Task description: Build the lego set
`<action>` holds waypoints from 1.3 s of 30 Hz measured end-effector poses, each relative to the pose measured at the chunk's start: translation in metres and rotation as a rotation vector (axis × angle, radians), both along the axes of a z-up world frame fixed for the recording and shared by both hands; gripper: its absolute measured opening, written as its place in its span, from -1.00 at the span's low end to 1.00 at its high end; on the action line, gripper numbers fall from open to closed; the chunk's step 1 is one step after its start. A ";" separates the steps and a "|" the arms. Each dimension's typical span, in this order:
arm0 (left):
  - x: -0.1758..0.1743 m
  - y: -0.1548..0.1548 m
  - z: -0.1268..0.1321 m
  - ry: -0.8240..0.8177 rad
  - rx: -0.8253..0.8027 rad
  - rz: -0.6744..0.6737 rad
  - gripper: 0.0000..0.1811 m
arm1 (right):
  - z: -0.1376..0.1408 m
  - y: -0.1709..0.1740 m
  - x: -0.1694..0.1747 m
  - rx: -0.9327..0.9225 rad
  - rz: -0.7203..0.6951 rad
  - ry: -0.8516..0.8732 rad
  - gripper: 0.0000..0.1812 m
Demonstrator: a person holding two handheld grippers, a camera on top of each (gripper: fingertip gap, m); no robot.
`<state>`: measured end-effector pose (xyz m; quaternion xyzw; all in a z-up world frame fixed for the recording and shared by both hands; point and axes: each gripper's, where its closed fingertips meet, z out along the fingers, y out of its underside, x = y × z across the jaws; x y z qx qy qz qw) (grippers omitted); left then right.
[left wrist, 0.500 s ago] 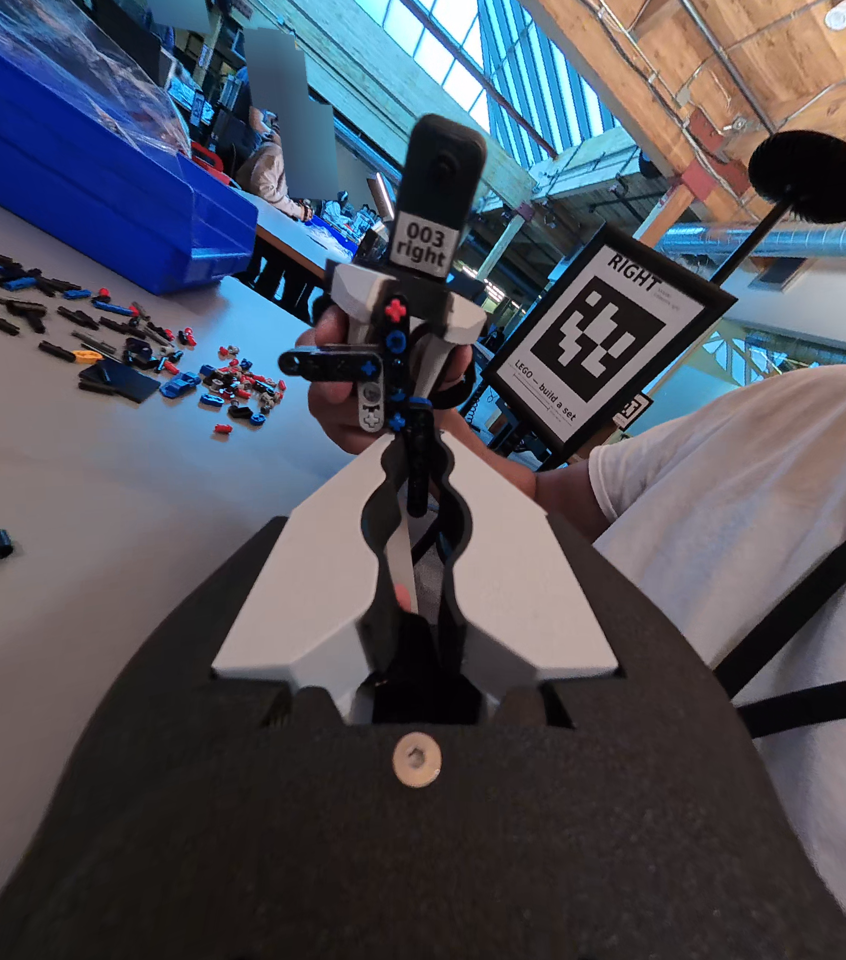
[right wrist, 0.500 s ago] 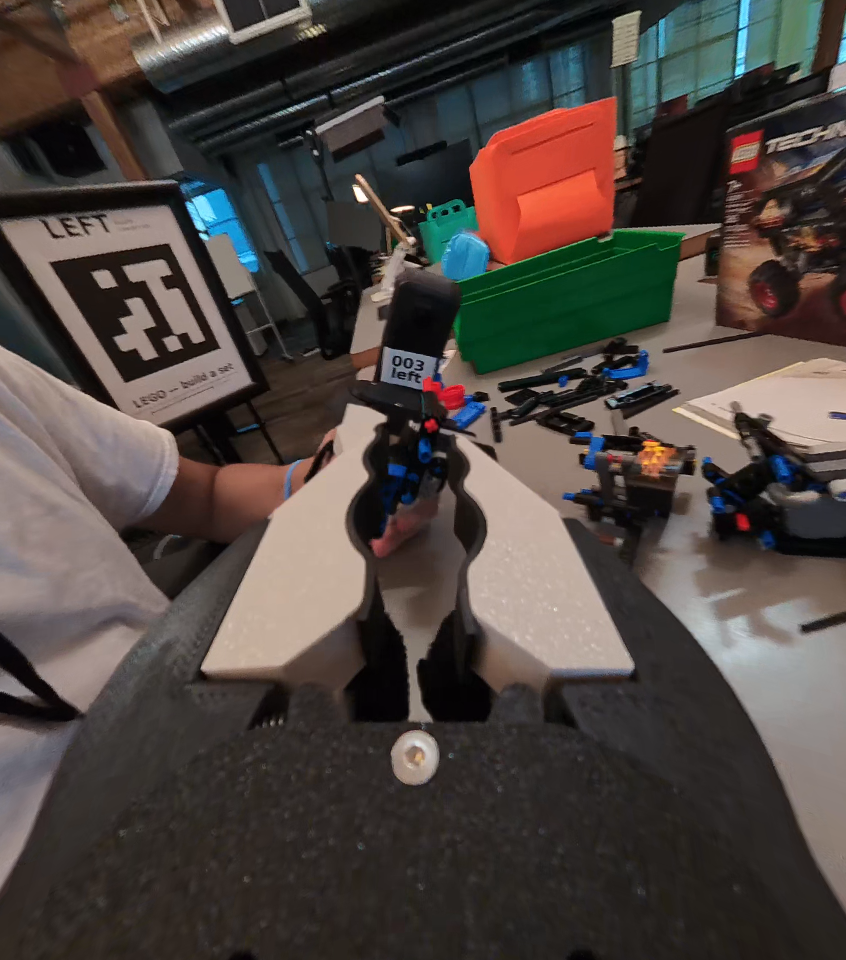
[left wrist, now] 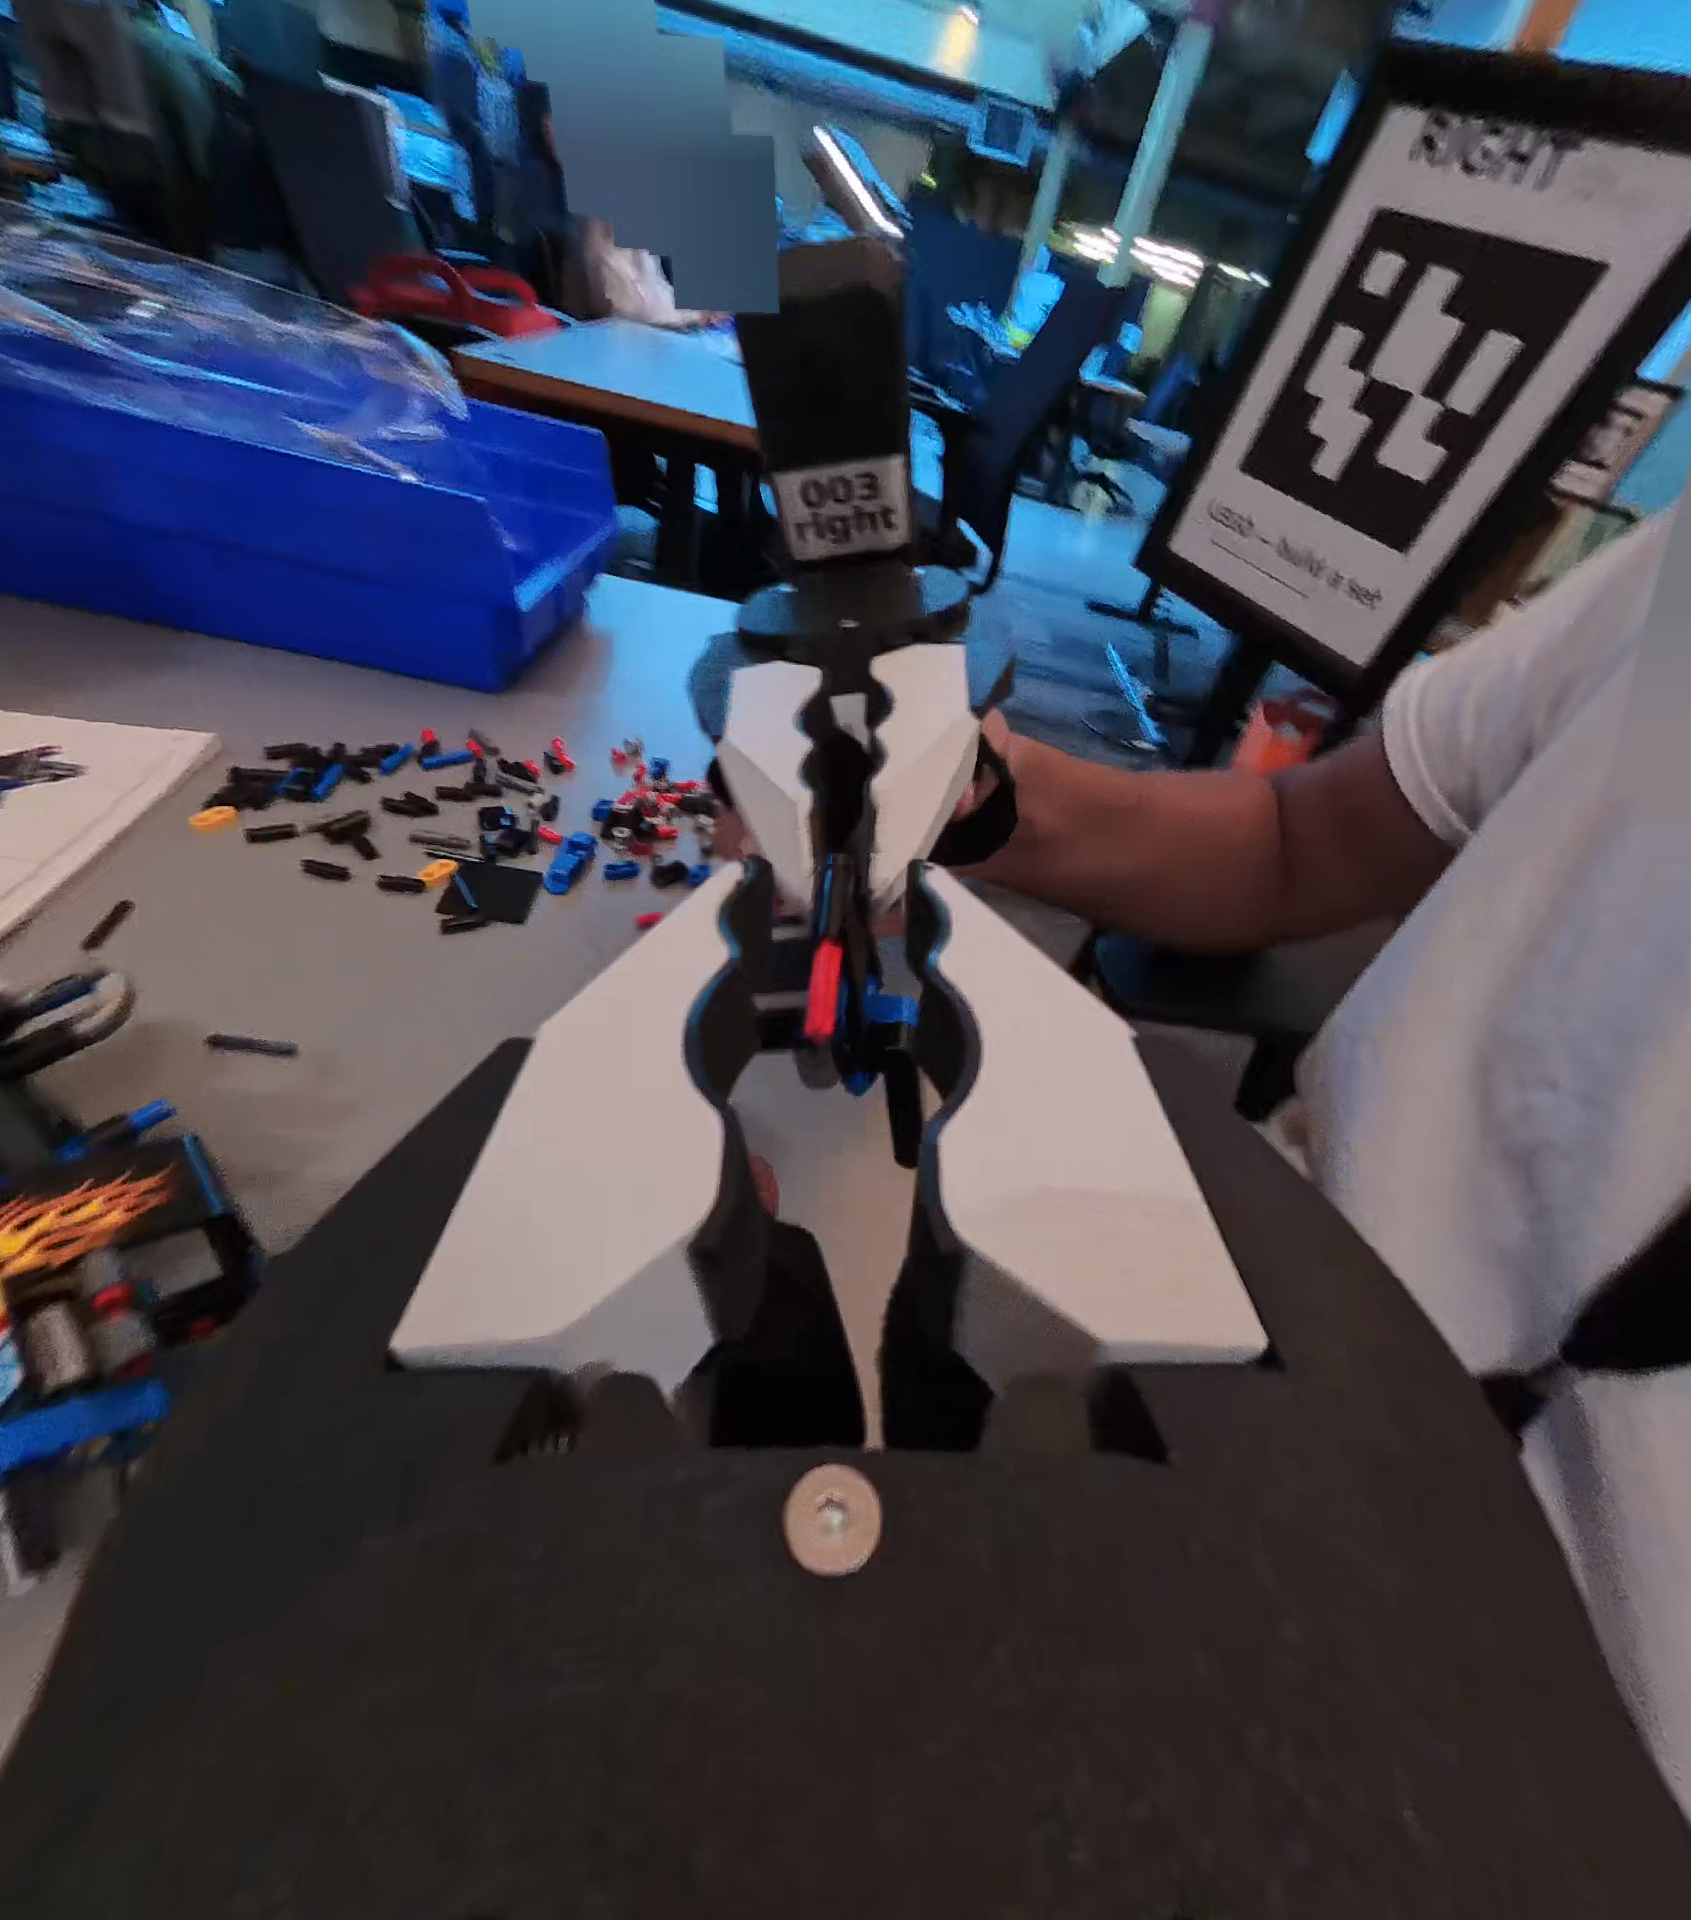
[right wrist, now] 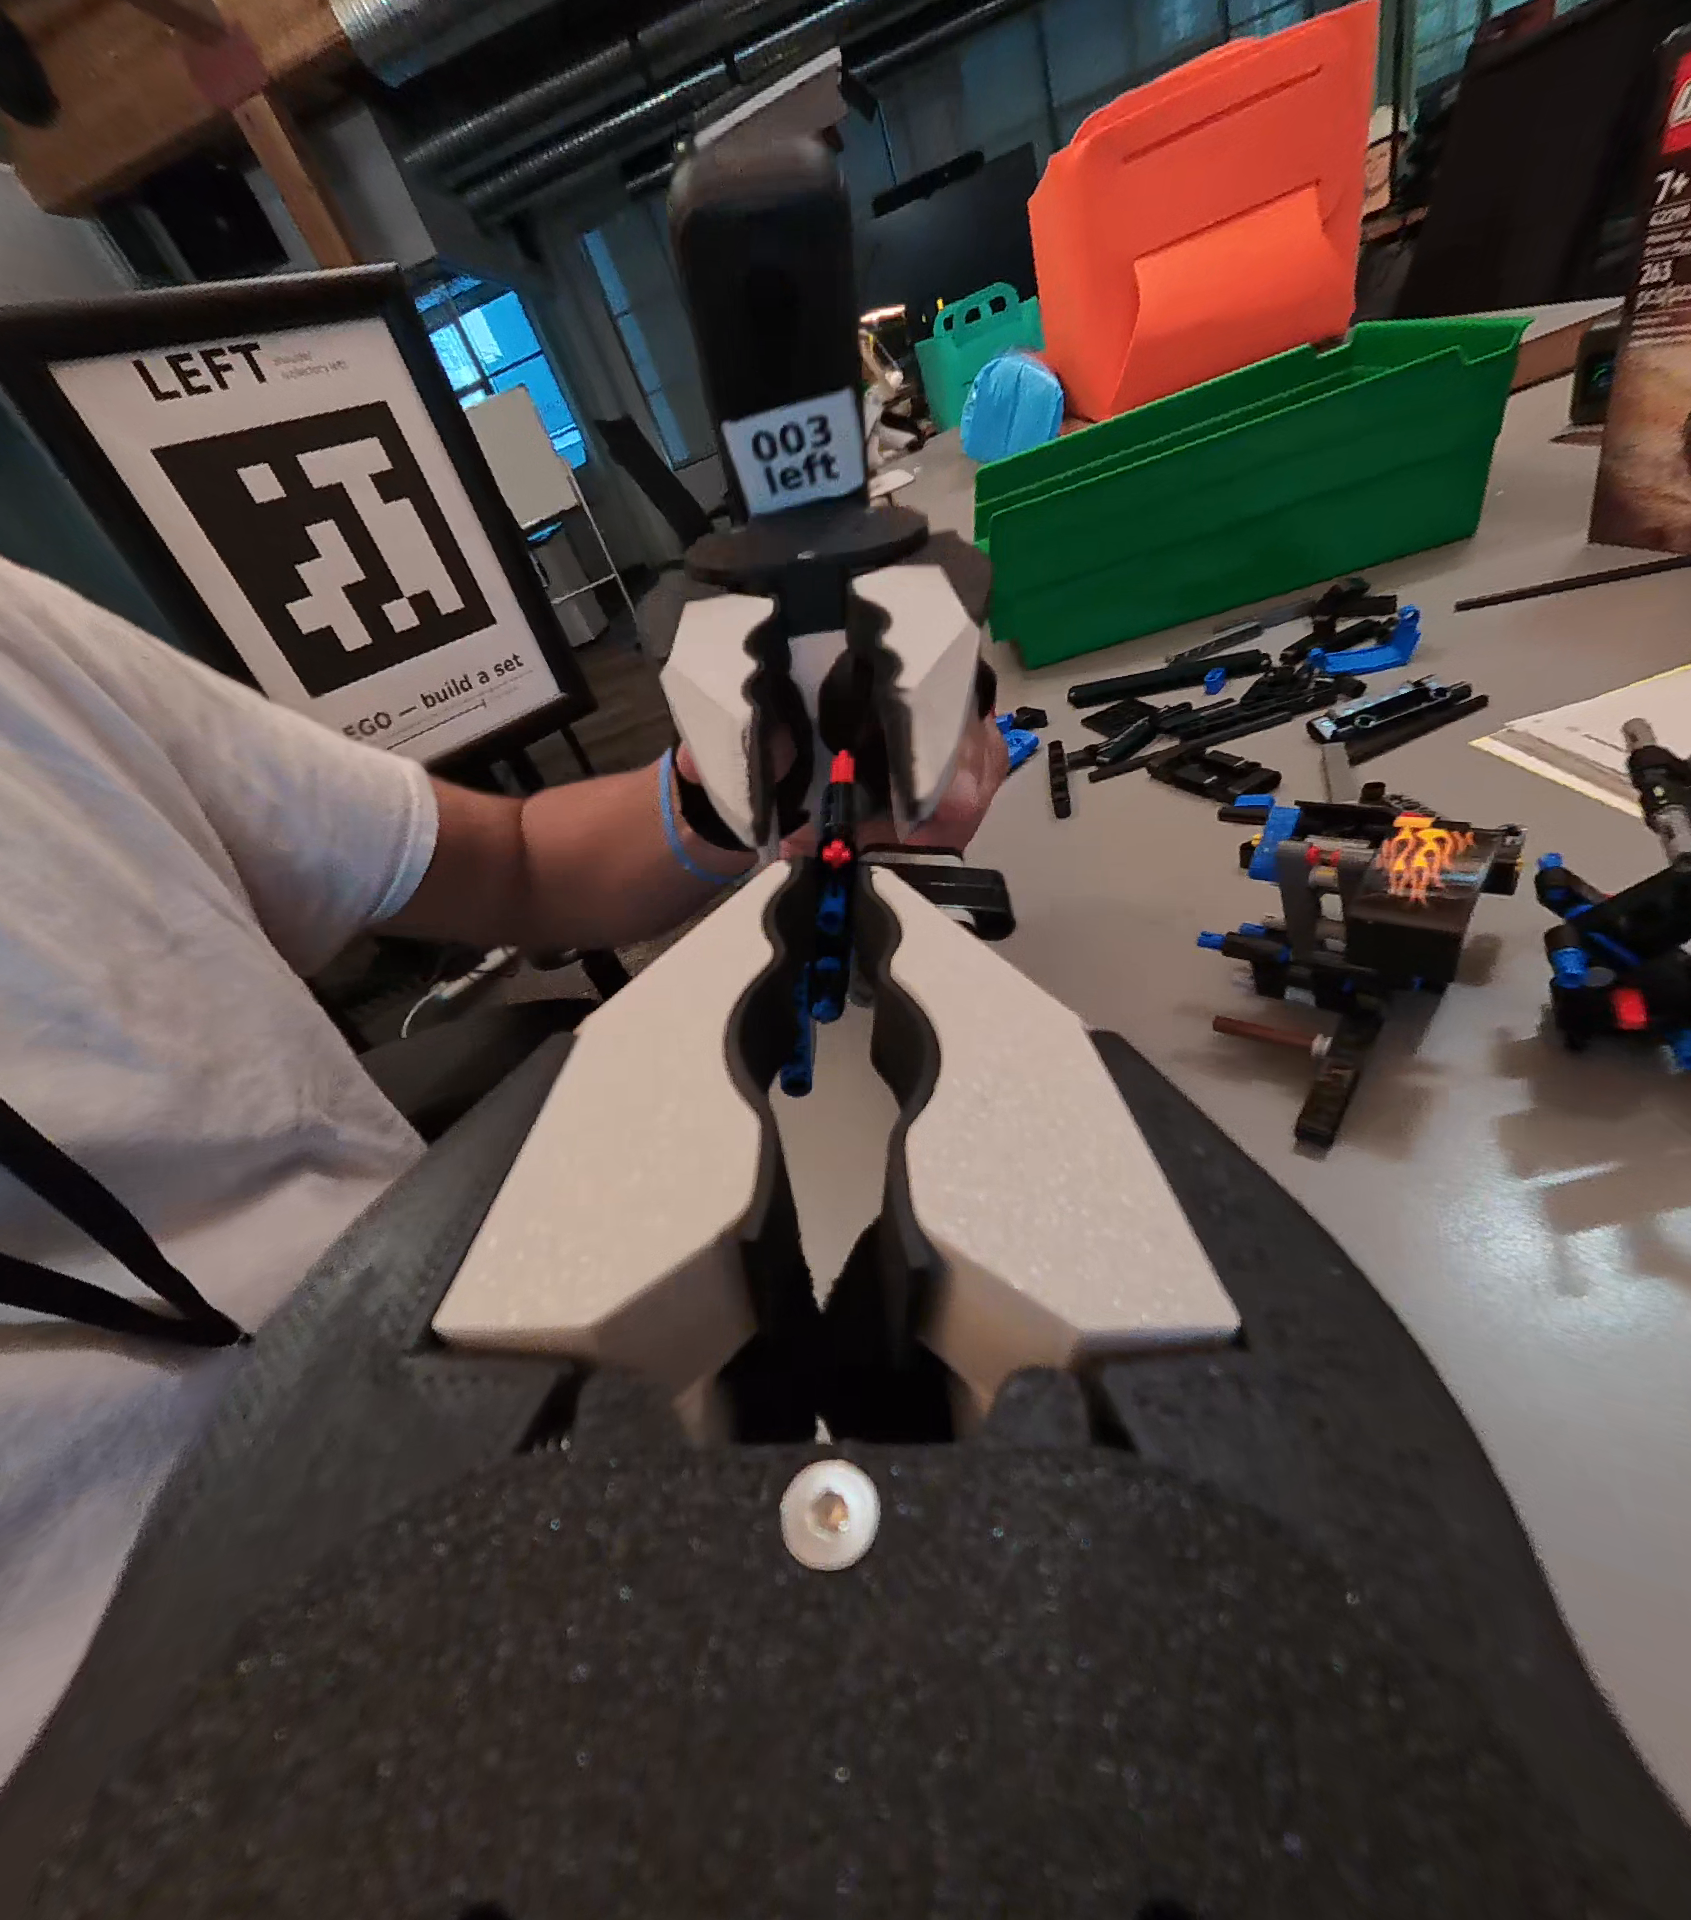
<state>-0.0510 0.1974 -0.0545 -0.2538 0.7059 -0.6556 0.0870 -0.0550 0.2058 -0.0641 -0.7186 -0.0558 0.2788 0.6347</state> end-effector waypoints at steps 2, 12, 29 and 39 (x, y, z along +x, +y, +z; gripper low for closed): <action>0.004 -0.004 -0.003 0.010 0.042 -0.034 -0.88 | -0.002 0.001 0.003 -0.001 -0.008 0.000 -0.95; 0.027 0.002 -0.015 0.104 -0.039 -0.161 -0.94 | -0.011 0.003 0.026 -0.010 -0.055 0.107 -0.94; 0.022 0.014 -0.031 0.101 -0.111 -0.174 -0.94 | -0.024 0.012 0.026 -0.077 -0.082 0.110 -0.94; 0.022 0.011 -0.035 0.090 -0.065 -0.152 -0.95 | -0.021 0.014 0.028 -0.062 -0.096 0.123 -0.90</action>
